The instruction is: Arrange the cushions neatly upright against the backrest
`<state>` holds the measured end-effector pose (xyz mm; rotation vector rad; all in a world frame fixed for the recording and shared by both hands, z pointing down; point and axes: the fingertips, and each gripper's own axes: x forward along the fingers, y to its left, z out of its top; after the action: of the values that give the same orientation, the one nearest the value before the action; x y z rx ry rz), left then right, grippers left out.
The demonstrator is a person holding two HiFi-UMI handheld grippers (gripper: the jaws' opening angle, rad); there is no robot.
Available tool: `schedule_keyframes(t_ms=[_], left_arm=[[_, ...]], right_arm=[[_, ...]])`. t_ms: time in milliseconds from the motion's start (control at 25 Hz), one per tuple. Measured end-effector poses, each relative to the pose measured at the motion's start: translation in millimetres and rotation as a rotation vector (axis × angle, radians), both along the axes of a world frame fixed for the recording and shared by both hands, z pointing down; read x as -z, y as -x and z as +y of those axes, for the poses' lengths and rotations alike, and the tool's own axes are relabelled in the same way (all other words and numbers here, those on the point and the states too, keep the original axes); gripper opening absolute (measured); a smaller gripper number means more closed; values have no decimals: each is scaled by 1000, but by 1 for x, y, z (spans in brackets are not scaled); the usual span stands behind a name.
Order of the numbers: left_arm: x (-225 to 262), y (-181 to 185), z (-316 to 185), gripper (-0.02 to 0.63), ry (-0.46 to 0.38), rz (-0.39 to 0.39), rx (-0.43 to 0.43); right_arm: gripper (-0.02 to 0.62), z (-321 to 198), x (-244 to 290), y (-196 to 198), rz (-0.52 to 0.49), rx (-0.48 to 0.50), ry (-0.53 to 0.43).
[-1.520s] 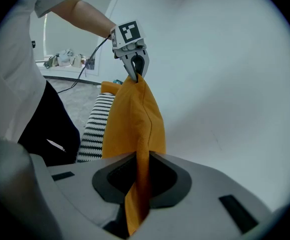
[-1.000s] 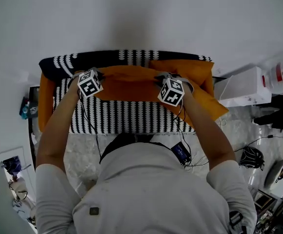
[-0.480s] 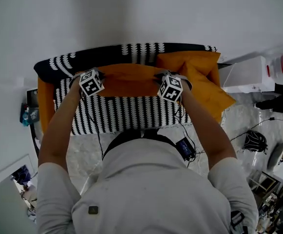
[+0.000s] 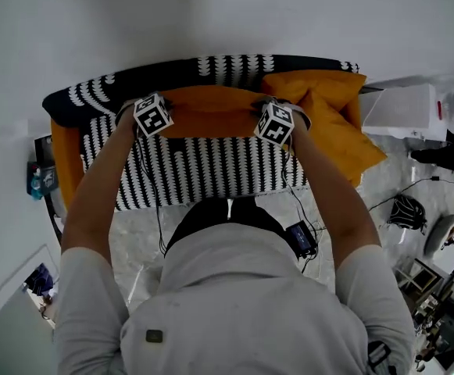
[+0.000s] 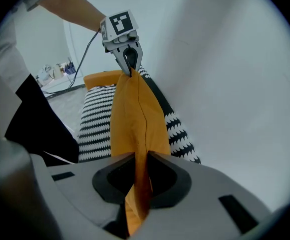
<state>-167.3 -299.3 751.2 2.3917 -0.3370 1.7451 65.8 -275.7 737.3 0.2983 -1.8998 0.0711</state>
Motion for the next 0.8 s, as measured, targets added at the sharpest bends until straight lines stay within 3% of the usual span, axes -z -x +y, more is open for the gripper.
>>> schedule_keyframes(t_ms=[480, 800], left_arm=[[-77, 8, -61, 31, 79, -16, 30], [-94, 13, -88, 30, 53, -8, 26]], right_arm=[[67, -64, -64, 9, 25, -4, 40], [67, -89, -98, 15, 23, 0, 63]])
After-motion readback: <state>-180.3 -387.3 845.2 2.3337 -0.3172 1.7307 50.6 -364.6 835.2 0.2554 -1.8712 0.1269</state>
